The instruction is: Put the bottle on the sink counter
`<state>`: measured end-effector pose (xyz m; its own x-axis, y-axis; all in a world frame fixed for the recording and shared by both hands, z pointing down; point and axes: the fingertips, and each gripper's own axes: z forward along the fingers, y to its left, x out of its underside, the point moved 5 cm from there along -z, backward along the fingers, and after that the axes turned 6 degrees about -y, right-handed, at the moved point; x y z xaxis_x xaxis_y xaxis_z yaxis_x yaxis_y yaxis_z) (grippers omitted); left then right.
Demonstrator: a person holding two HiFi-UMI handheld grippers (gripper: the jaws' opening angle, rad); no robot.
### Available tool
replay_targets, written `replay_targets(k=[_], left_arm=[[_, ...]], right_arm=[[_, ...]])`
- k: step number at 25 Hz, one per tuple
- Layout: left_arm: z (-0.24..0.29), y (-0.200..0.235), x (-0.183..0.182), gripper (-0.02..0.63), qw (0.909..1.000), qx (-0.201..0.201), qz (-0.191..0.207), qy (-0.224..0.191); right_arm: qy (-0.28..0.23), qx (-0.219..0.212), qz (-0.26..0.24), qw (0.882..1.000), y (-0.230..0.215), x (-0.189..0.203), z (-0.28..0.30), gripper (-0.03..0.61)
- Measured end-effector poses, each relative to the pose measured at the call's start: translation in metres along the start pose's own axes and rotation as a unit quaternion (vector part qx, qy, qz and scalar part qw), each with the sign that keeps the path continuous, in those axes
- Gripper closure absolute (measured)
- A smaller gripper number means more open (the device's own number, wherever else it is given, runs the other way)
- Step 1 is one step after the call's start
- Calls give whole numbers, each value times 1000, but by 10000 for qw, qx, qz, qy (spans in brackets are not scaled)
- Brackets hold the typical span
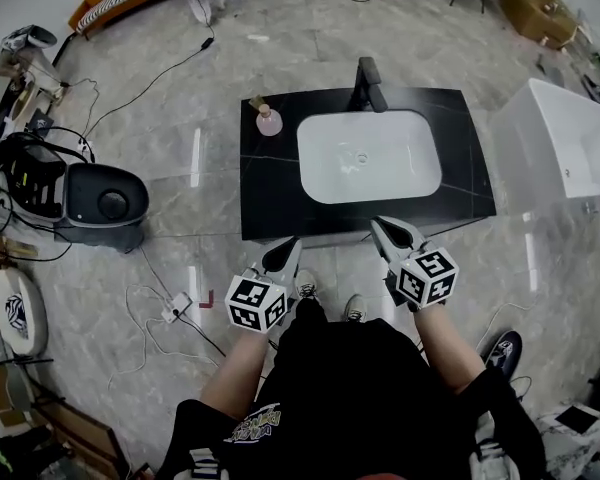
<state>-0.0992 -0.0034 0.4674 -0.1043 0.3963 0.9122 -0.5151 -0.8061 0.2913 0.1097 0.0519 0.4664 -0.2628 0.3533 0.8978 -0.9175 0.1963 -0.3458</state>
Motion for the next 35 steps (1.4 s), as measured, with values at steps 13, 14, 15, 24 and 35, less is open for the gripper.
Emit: replay_targets(k=[13, 14, 15, 24, 35], left_arm=[[-12, -54, 16, 612, 9994, -329, 39, -114], [-14, -56, 18, 612, 9993, -352, 28, -113], [-16, -58, 20, 612, 9992, -371, 20, -112], [-18, -65, 26, 612, 9990, -437, 5, -122], [-11, -68, 18, 612, 9994, -330, 126, -42]], right_arm=[[74, -421, -42, 9991, -8, 13, -32, 551], [89, -439, -47, 9990, -7, 14, -34, 551], [103, -454, -56, 9989, -7, 15, -36, 551], [188, -507, -103, 9985, -8, 21, -42, 551], [174, -486, -71, 9986, -12, 19, -42, 552]])
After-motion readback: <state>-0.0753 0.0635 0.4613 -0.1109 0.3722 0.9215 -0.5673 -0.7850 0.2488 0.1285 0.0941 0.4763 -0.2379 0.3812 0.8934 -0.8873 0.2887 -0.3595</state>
